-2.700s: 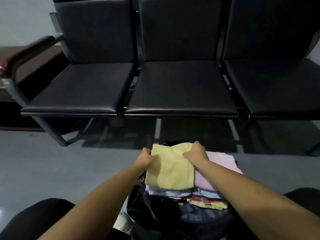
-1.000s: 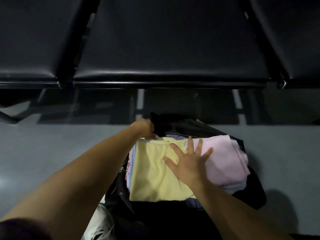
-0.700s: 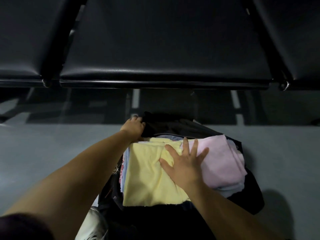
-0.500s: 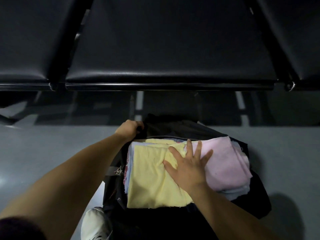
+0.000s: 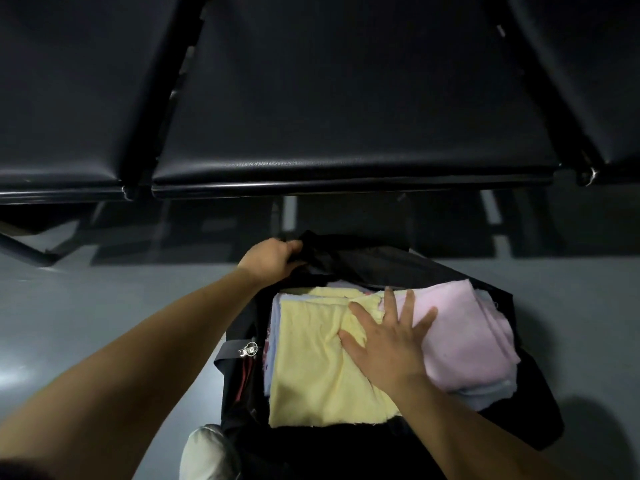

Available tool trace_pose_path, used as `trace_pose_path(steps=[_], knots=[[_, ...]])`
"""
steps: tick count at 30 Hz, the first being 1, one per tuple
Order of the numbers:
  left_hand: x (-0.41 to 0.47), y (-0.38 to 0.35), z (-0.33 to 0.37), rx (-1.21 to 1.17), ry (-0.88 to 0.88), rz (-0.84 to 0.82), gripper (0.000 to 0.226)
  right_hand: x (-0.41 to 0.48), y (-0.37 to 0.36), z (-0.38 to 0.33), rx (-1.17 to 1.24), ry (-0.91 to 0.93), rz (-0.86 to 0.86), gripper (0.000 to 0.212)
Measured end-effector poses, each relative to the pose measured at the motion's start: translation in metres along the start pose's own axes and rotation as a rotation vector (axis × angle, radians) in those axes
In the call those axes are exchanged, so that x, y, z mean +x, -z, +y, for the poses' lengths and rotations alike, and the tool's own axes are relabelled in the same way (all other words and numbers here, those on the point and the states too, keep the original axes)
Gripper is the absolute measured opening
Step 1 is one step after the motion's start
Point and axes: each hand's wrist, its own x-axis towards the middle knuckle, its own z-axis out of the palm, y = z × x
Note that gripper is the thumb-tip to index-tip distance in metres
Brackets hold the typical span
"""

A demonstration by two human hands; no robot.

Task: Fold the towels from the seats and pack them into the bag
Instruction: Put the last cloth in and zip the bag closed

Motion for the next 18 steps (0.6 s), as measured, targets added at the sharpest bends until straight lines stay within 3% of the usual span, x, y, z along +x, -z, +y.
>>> trace_pose_path(steps=[2, 4, 7, 13, 18], knots=[[0.004, 0.003, 0.002, 0.226, -0.158, 0.14, 0.029, 0.0, 0.002, 0.0, 0.0, 0.004, -0.024, 0.067], [0.007, 0.009, 0.016, 0.254, -0.248, 0.063, 0.035, -0.001, 0.005, 0.001, 0.003, 0.005, -0.045, 0.067], [0.012, 0.01, 0.046, 0.183, -0.227, -0.133, 0.051, -0.002, 0.007, 0.001, 0.001, 0.004, -0.05, 0.074], [0.035, 0.01, 0.089, 0.262, -0.121, -0.101, 0.03, -0.005, 0.004, 0.002, 0.038, 0.019, 0.001, 0.067], [0.05, 0.001, 0.114, 0.096, -0.137, -0.132, 0.047, -0.005, 0.003, 0.001, 0.043, 0.022, 0.009, 0.066]])
